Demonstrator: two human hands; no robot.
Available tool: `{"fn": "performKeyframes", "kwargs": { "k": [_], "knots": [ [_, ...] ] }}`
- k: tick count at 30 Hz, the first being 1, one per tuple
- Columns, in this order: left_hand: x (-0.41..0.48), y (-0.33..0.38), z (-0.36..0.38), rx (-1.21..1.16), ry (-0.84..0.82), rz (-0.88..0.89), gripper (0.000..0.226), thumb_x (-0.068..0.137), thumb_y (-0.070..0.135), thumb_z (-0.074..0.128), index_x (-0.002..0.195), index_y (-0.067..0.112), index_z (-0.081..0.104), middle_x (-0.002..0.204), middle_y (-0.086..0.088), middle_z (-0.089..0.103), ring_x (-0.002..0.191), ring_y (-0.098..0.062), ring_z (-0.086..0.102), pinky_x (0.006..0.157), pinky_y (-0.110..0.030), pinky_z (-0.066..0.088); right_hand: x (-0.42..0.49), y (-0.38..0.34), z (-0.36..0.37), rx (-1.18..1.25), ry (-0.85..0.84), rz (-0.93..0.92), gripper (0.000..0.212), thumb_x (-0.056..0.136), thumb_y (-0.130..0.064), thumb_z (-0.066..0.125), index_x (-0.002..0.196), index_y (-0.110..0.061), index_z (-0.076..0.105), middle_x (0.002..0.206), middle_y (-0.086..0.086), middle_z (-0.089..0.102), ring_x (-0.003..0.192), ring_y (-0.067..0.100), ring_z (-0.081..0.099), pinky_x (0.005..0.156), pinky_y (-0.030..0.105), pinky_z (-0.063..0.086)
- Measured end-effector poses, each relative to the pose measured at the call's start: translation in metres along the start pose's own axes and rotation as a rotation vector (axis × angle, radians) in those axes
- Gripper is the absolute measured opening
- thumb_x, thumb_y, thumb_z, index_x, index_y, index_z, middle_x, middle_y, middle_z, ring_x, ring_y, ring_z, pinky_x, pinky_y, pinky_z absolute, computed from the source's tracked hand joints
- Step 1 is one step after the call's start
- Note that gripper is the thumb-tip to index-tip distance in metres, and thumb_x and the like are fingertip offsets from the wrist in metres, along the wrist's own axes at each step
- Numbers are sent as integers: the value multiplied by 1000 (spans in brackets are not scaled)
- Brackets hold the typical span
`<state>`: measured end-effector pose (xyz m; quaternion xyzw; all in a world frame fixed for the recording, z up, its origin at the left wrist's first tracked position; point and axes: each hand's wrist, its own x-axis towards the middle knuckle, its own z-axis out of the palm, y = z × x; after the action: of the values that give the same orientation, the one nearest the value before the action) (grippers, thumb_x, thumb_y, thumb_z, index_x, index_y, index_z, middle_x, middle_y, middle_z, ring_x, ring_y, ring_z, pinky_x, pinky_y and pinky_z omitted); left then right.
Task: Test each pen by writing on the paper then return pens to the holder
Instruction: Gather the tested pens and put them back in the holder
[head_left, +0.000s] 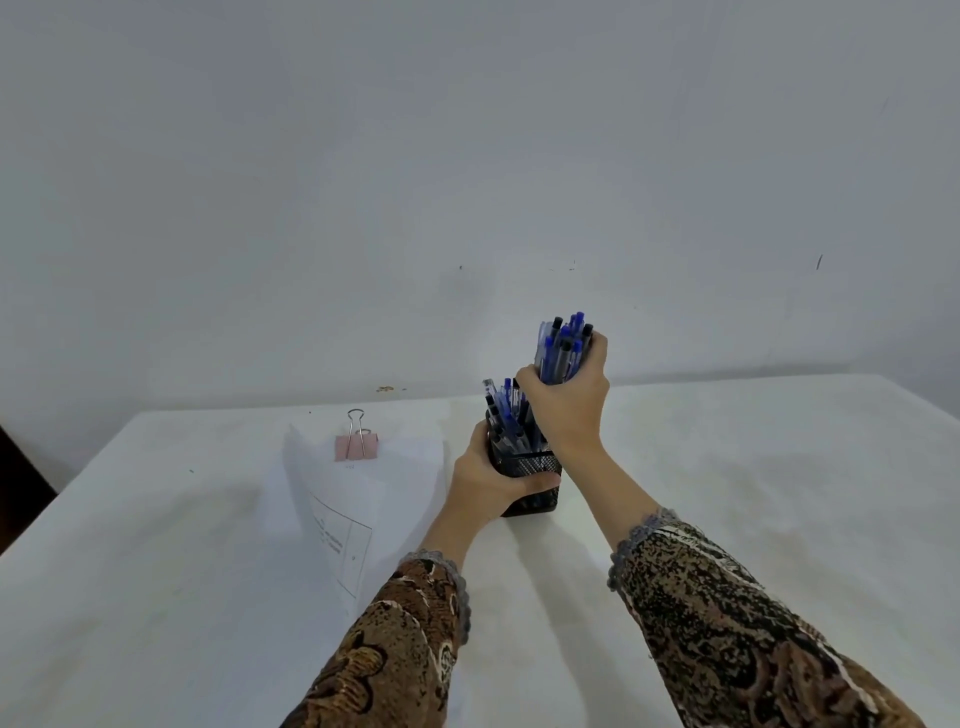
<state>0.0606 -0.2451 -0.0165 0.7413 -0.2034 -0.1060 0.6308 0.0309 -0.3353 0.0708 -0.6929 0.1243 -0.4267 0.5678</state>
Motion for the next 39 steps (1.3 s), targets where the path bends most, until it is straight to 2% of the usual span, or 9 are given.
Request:
{"fn": "performKeyframes", "kwargs": {
  "k": [9, 16, 19, 23, 27, 30, 33, 36, 39],
  "knots": [
    [2, -6, -3, 5, -14, -22, 80, 51, 34, 90, 118, 29, 48, 108, 15, 63, 101, -5, 61, 87, -28, 52, -8, 7, -3, -66, -157, 1, 45, 74, -4, 69, 111, -15, 45, 86, -6, 61, 72, 7, 60, 60, 7, 46],
    [-2, -2, -5, 16, -44, -29, 77, 54, 31, 89, 118, 30, 46, 106, 17, 61, 98, -1, 58, 75, -14, 46, -3, 2, -6, -44, -160, 55, 31, 73, -3, 69, 91, -14, 47, 75, 1, 57, 64, 17, 54, 58, 18, 48],
    [-1, -4, -6, 28, -36, -32, 76, 53, 29, 90, 116, 27, 47, 106, 14, 62, 99, -6, 60, 80, -21, 49, -1, 1, -13, -7, -351, 94, 35, 72, 0, 72, 95, -18, 52, 88, 11, 63, 77, 23, 64, 72, 32, 54],
    [-4, -6, -7, 22, -42, -27, 75, 54, 27, 90, 116, 26, 48, 106, 13, 63, 98, -6, 61, 81, -23, 50, 1, -2, -17, 41, -450, 128, 42, 74, 3, 72, 92, -29, 52, 99, 11, 66, 91, 23, 67, 82, 33, 55],
    [-6, -8, -8, 5, -66, -24, 73, 54, 26, 90, 113, 30, 48, 106, 14, 64, 99, -3, 61, 82, -23, 51, -5, 0, -11, 58, -341, 82, 32, 74, 1, 71, 90, -20, 52, 83, 4, 61, 75, 16, 60, 73, 31, 53],
    [-7, -8, -8, -16, -81, -16, 73, 53, 29, 90, 112, 31, 48, 107, 14, 63, 100, -4, 61, 86, -28, 52, -16, 4, -2, -34, -243, 19, 32, 74, -4, 70, 88, -23, 49, 72, -7, 56, 58, 2, 52, 59, 15, 47],
    [-5, -9, -8, -41, -99, -21, 78, 49, 35, 90, 114, 32, 47, 111, 13, 63, 104, -7, 61, 89, -32, 52, -19, 5, -1, -79, -215, 27, 37, 73, -7, 71, 99, -22, 48, 79, -10, 60, 66, 1, 58, 59, 10, 47],
    [-8, -5, -8, -74, -134, -28, 69, 61, 25, 87, 114, 34, 44, 113, 11, 61, 108, -9, 59, 85, -24, 51, -16, 4, -5, -68, -210, 53, 45, 72, -10, 73, 106, -24, 47, 84, -10, 61, 74, 6, 60, 65, 15, 50],
    [-12, -2, -9, -117, -107, 53, 79, 74, 30, 76, 136, 30, 28, 130, 12, 48, 118, 0, 49, 92, -17, 46, -17, 4, -8, -63, -266, 67, 47, 72, -12, 75, 109, -24, 48, 86, -10, 62, 77, 6, 61, 71, 21, 52]
  ]
}}
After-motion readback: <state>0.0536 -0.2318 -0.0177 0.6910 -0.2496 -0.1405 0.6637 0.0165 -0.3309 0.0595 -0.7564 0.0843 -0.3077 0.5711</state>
